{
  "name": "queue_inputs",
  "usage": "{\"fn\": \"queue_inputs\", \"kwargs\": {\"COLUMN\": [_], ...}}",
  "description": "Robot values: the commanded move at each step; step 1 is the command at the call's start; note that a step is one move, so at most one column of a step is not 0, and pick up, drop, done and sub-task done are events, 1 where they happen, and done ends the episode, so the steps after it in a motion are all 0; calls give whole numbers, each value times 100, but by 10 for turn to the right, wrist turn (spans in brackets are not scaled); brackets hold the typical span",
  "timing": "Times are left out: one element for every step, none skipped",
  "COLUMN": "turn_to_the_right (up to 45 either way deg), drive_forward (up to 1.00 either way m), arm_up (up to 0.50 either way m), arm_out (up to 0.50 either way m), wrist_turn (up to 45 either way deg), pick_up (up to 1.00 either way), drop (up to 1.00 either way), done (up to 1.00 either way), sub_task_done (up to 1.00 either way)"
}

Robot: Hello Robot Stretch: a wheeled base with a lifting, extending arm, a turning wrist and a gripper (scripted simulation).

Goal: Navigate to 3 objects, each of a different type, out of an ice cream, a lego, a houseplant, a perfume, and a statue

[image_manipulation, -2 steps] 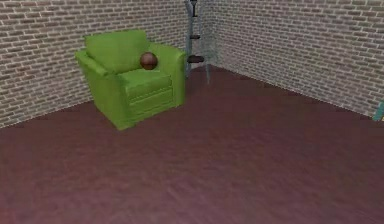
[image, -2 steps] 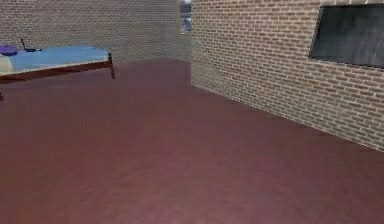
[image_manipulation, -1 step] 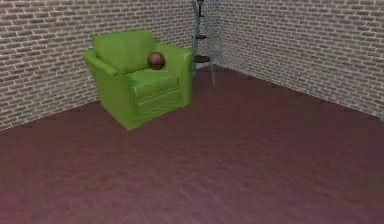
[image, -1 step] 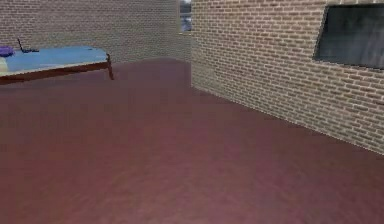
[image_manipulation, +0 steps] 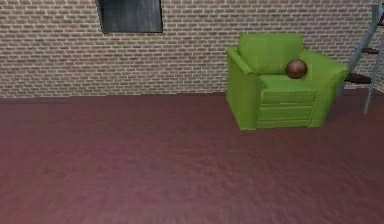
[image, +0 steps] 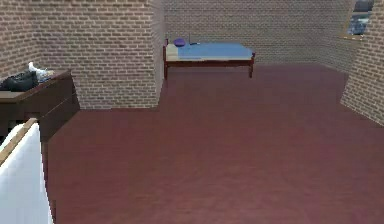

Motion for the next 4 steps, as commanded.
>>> {"fn": "queue_inputs", "kwargs": {"turn_to_the_right": [0, -120, 0, -300], "drive_forward": [100, 0, 20, 0], "arm_up": [0, 0, 0, 0], "arm_out": [0, 0, 0, 0], "wrist_turn": [0, 0, 0, 0], "pick_up": [0, 0, 0, 0], "drop": [0, 0, 0, 0], "done": [0, 0, 0, 0], "sub_task_done": [0, 0, 0, 0]}}
